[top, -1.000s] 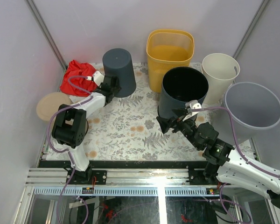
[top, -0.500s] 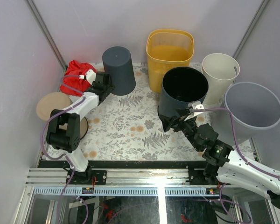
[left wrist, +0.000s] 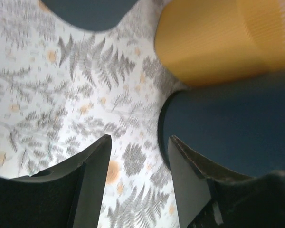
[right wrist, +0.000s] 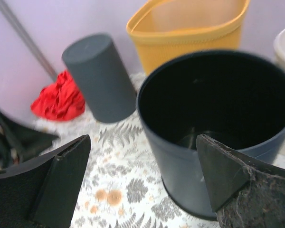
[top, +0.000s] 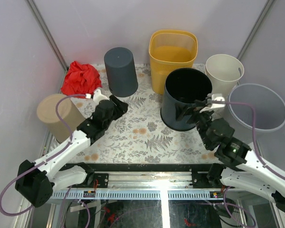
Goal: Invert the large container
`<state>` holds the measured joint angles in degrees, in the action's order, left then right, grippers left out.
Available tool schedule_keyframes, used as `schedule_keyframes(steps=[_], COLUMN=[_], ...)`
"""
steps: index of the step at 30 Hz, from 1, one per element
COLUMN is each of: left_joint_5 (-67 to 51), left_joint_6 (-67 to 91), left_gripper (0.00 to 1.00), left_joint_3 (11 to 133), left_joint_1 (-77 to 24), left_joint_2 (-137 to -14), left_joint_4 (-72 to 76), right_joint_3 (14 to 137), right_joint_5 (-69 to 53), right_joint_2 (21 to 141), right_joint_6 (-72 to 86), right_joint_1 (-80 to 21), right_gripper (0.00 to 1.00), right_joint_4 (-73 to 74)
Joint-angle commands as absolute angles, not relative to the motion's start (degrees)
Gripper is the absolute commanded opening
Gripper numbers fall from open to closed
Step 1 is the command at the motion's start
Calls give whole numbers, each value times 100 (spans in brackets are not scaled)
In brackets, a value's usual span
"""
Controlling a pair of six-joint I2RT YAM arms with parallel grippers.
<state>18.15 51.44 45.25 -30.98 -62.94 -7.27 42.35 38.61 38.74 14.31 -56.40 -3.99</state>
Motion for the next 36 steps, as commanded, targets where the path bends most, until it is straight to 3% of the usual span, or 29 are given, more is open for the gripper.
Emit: schedule_keyframes(steps=[1, 8, 20, 36], left_joint_5=[2460, 2725, 2642, 2547], left_joint_6=[5153, 4787, 4468, 4559], left_gripper=[50, 50, 50, 51], left_joint_3=[3884, 3143, 2520, 2493], left_joint_1=[-3694, -3981, -3983, -3981], left_joint_2=[-5902, -5516, -5215, -5187], left_joint_4=[-460, -136, 490, 420], right_joint_3=[5366, 6600, 8406, 8075], right_joint_5=[5064, 5551, 4213, 3287], right_joint_2=[4046, 5118, 7172, 7709], right_joint_6=[1144, 741, 1634, 1869], right_joint_1=[-5623, -5440, -3293, -1896], right_gripper=[99, 99, 99, 98], right_joint_4=[358, 1197, 3327, 3481])
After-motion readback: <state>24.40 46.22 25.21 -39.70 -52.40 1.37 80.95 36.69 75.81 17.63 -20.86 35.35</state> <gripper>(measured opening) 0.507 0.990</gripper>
